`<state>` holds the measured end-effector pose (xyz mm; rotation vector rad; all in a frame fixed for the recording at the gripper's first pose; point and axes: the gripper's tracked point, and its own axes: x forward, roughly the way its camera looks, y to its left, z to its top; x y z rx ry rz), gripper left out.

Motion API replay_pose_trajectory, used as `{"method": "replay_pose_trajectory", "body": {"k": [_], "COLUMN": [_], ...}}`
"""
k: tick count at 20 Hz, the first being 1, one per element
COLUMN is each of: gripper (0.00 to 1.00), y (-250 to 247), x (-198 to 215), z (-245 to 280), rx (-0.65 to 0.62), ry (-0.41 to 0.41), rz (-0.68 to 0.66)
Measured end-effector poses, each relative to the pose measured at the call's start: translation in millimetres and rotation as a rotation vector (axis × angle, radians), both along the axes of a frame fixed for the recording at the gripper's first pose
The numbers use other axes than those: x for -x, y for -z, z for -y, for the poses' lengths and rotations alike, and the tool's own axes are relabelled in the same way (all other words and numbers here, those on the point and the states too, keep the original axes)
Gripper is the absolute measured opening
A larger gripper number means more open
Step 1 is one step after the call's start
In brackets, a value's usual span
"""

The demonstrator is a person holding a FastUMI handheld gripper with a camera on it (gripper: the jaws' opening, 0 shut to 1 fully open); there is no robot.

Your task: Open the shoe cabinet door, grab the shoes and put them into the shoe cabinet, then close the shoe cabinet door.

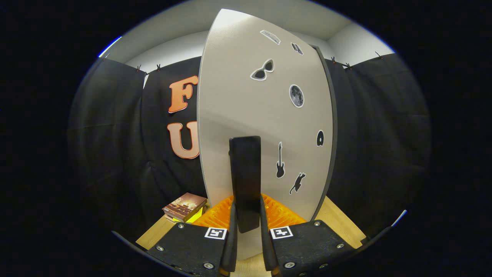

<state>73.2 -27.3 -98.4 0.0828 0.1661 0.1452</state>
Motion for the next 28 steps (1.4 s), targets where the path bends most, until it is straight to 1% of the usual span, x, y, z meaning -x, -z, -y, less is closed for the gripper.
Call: {"method": "replay_pose_trajectory", "body": {"k": [2, 3, 4, 7, 10, 13, 18, 21, 22, 25, 28], "gripper": [0.27, 0.24, 0.23, 0.23, 0.22, 0.21, 0.2, 0.2, 0.2, 0.2, 0.2], "y": [2.6, 3.5, 4.0, 3.8, 6.9, 10.7, 21.8, 33.2, 34.4, 25.7, 26.1], "x": [9.4, 13.9, 19.5, 31.3, 45.0, 58.0, 83.2, 100.7, 107.7, 128.1, 144.7], "z": [13.0, 20.0, 27.4, 52.2, 85.4, 121.5, 162.7, 192.9, 199.0, 200.8, 197.4], "rx": [-0.005, 0.0, 0.002, -0.008, -0.004, 0.004, 0.048, 0.063, 0.066, 0.055, 0.091], "ry": [0.0, -0.001, 0.003, 0.045, 0.115, 0.206, 0.321, 0.419, 0.444, 0.485, 0.514], "rz": [0.004, 0.011, 0.017, 0.015, 0.014, 0.006, -0.014, -0.046, -0.043, -0.016, -0.002]}}
